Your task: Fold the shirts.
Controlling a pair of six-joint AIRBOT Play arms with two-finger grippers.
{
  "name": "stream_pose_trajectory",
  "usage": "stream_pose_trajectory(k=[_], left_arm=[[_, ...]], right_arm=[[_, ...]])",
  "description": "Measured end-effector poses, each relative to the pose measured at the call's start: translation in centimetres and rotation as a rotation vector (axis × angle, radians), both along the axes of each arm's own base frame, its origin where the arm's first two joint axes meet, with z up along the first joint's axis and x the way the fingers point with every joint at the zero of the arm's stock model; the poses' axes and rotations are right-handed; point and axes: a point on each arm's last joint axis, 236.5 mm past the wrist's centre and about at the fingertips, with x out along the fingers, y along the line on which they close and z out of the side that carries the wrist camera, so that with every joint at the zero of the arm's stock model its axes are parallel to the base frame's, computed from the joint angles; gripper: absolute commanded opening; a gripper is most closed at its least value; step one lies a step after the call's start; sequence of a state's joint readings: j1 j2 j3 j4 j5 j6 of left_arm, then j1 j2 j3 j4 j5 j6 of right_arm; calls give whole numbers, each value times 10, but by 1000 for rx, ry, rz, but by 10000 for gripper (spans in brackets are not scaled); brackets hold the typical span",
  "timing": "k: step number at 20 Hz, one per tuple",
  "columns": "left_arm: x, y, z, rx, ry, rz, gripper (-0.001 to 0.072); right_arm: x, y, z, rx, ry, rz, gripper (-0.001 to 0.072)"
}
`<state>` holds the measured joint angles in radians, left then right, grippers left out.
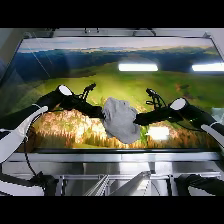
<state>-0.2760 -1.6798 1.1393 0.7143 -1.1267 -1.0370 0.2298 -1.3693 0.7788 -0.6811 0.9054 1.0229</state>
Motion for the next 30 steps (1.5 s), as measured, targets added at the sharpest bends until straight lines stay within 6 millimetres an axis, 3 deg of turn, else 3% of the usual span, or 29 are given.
stream_pose_trajectory(k=[2, 4, 8, 10, 13, 14, 16, 18, 21, 23, 26, 27, 28, 29, 30], left_arm=[[16, -2, 28, -27, -67, -7, 6], [36, 1, 76, -63, -171, -1, 8], [62, 21, 219, -141, -472, 56, 16], [57, 29, 303, -181, -662, 77, 17], [28, 40, 417, -236, -925, 104, 19], [17, 45, 445, -241, -991, 118, 19], [1, 55, 472, -217, -1056, 136, 19], [-10, 61, 471, -175, -1044, 126, 19], [-9, 65, 433, -116, -937, 110, 19], [-1, 67, 394, -78, -834, 105, 19], [25, 71, 314, 0, -660, 95, 17], [36, 72, 288, 21, -619, 94, 39], [50, 75, 260, 49, -583, 101, 300], [65, 81, 233, 83, -553, 111, 660], [77, 87, 211, 110, -527, 124, 710]], right_arm=[[10, 4, 29, 39, -60, 34, 18], [28, 3, 74, 76, -166, 45, 18], [58, -15, 205, 128, -482, 21, 18], [59, -24, 285, 146, -677, 0, 18], [38, -35, 398, 166, -962, -24, 18], [28, -37, 424, 169, -1028, -29, 18], [14, -41, 454, 165, -1108, -35, 18], [10, -44, 458, 142, -1113, -32, 18], [22, -43, 425, 100, -1005, 4, 19], [38, -42, 387, 82, -888, 23, 19], [70, -41, 312, 62, -682, 30, 21], [82, -41, 285, 55, -617, 27, 123], [96, -43, 258, 45, -556, 15, 313], [108, -45, 234, 38, -502, -1, 327], [118, -48, 209, 32, -445, -17, 327]])
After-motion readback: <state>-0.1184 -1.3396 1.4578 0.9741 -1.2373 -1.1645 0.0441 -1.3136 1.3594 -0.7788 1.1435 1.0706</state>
